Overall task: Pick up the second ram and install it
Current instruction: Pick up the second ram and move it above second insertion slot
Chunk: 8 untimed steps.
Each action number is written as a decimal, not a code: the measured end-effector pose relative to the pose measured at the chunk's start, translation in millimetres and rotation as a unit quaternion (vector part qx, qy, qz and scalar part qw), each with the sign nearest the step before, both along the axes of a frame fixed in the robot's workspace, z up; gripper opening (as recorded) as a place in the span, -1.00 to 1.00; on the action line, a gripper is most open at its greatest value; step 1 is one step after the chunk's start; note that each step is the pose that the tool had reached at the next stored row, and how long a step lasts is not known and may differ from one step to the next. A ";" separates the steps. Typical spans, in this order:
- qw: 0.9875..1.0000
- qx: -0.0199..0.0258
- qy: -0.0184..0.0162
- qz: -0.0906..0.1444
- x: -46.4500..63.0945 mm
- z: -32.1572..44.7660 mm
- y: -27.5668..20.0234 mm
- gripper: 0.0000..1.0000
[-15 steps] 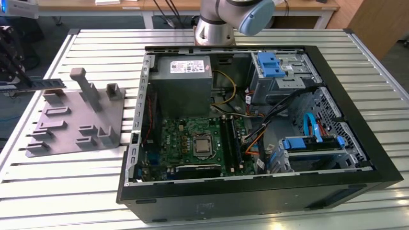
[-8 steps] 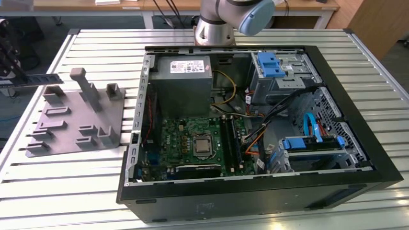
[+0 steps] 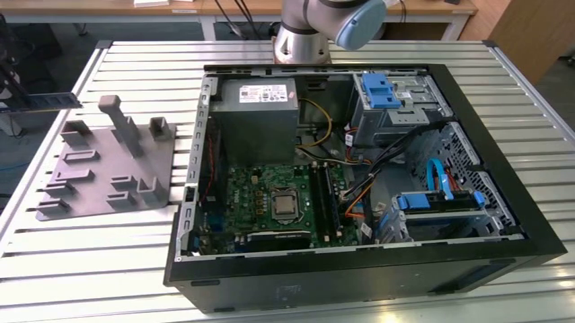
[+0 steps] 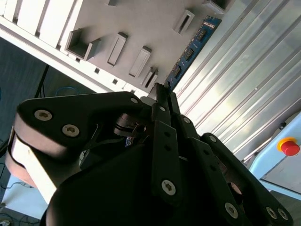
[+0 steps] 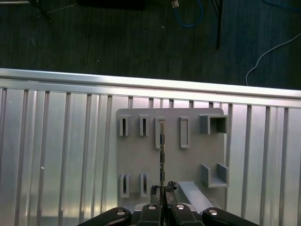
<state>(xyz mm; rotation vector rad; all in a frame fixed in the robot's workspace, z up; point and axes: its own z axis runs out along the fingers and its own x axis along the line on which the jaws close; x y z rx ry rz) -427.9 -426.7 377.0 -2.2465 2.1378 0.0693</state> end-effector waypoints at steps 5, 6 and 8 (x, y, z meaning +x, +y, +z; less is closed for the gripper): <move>1.000 0.001 0.000 0.000 0.0 7.4 0.0 -0.72; 1.000 0.001 0.000 0.000 0.0 7.3 0.0 -0.72; 1.000 0.001 0.000 0.000 0.0 7.4 0.0 -0.72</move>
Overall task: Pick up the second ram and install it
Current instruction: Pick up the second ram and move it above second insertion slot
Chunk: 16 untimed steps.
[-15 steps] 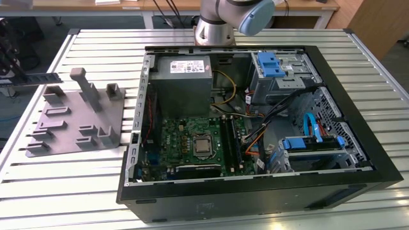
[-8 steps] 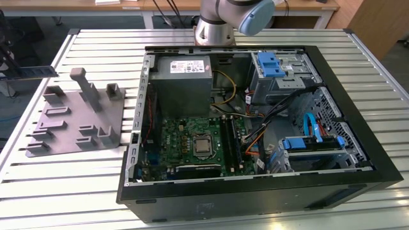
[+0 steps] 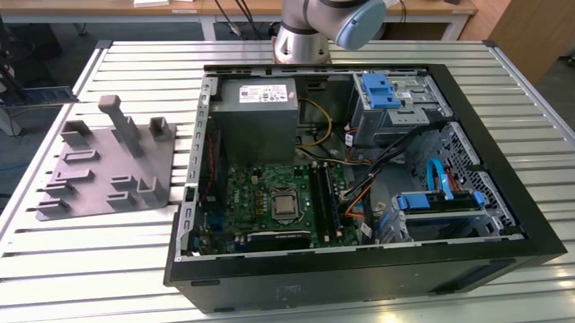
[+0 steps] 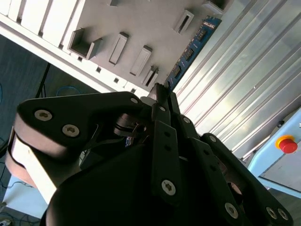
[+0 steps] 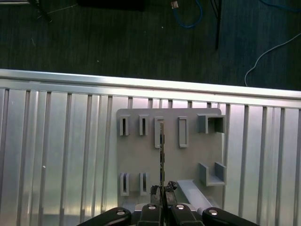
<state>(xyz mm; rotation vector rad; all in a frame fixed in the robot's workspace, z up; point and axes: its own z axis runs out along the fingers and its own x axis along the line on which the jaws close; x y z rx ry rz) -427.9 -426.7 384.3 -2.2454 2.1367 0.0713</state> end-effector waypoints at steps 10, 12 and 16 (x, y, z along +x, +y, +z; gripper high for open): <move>1.000 0.000 0.000 0.000 11.9 0.2 0.0 -0.72; 1.000 0.000 0.000 0.000 18.1 0.1 0.0 -0.72; 1.000 0.000 0.000 0.000 30.2 0.1 0.0 -0.72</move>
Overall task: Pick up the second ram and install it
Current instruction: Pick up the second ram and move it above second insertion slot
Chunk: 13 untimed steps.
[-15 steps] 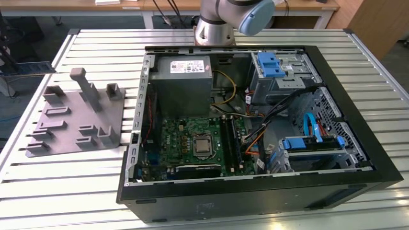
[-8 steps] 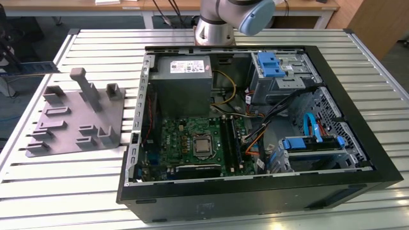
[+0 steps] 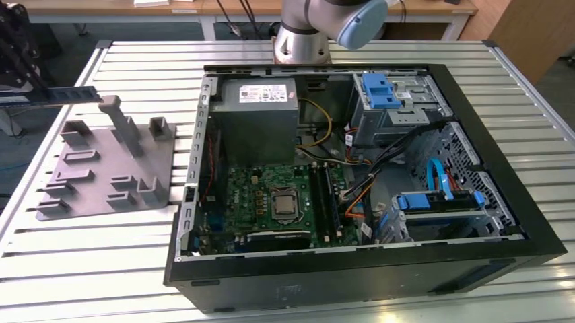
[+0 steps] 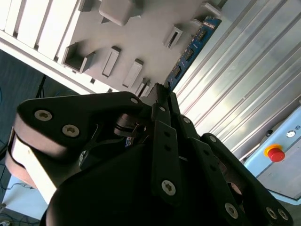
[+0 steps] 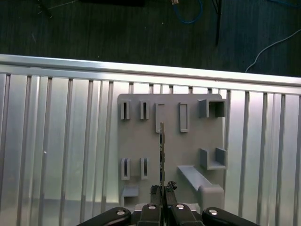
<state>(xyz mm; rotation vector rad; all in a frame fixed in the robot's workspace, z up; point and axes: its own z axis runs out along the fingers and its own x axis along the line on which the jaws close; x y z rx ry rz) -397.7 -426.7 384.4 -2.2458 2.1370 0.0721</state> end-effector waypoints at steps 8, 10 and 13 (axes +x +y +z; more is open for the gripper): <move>1.000 0.000 0.000 0.000 20.2 0.0 0.0 -0.72; 1.000 0.000 0.000 0.000 25.4 0.0 0.0 -0.72; 1.000 0.000 0.000 0.000 33.5 0.0 0.0 -0.72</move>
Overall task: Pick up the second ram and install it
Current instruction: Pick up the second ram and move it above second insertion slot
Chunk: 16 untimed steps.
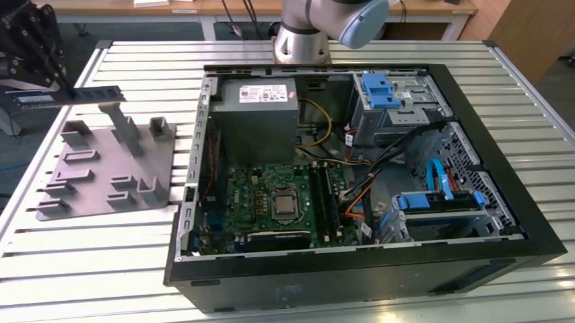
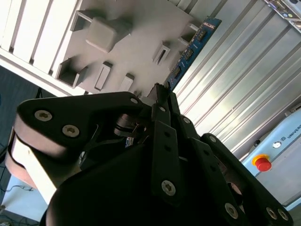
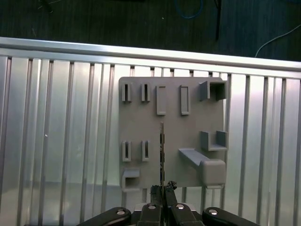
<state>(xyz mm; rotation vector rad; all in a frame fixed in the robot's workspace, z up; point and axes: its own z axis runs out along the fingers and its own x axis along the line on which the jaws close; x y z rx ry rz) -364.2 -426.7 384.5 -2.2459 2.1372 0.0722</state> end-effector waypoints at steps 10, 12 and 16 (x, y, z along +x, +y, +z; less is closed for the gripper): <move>1.000 0.000 0.000 0.000 25.9 0.0 0.0 -0.72; 1.000 0.000 0.000 0.000 30.4 0.0 0.0 -0.72; 1.000 0.000 0.000 0.000 38.5 -0.1 0.0 -0.72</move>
